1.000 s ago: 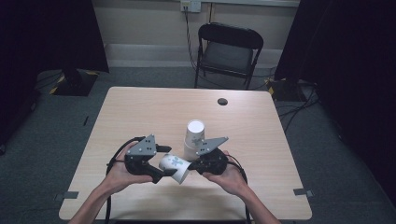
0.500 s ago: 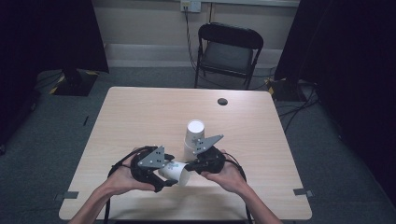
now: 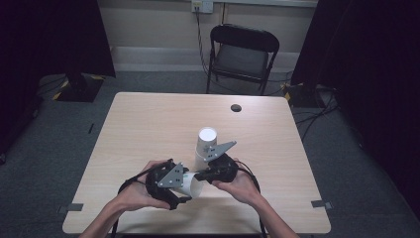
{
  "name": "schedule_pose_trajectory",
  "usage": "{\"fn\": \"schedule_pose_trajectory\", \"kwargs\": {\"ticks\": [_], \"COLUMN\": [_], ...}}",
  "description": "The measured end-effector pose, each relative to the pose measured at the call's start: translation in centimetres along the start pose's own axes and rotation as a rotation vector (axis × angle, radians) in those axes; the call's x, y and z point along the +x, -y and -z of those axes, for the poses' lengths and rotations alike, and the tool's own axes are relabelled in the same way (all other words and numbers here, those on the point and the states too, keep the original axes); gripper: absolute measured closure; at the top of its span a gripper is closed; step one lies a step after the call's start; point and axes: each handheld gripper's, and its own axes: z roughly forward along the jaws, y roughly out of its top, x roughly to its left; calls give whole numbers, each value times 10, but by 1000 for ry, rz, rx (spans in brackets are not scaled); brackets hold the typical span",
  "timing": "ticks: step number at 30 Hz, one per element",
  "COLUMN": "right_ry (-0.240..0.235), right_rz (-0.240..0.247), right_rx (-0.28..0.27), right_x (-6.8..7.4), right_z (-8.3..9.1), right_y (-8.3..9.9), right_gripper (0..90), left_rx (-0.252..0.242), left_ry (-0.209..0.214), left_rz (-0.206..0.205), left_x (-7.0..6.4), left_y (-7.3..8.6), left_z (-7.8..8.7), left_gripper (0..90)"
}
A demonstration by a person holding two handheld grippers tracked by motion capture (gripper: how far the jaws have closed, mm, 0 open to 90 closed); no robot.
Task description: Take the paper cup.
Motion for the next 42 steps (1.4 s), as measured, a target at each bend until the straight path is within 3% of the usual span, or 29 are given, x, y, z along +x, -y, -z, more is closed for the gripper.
{"fn": "schedule_pose_trajectory", "kwargs": {"ticks": [13,28,29,37,39,42], "right_ry": [-19,-16,-26,-14,14,37], "right_rz": [-46,-77,-84,-96,-89,-90], "right_rx": [1,-21,-23,-40,-52,-81], "right_x": [-3,-5,-6,-5,-3,-3], "right_z": [-2,0,0,1,2,4], "right_y": [-3,-6,-6,-7,-8,-8], "right_gripper": [885,886,886,880,841,786], "left_rx": [57,51,58,40,22,-14], "left_ry": [-61,-115,-122,-135,-132,-101], "left_rz": [-38,-34,-59,-29,-3,68], "left_x": [-5,-7,-7,-7,-5,0], "left_y": [2,3,3,4,5,9], "left_z": [-8,-13,-14,-13,-12,-10], "left_gripper": [198,230,245,282,293,295]}}
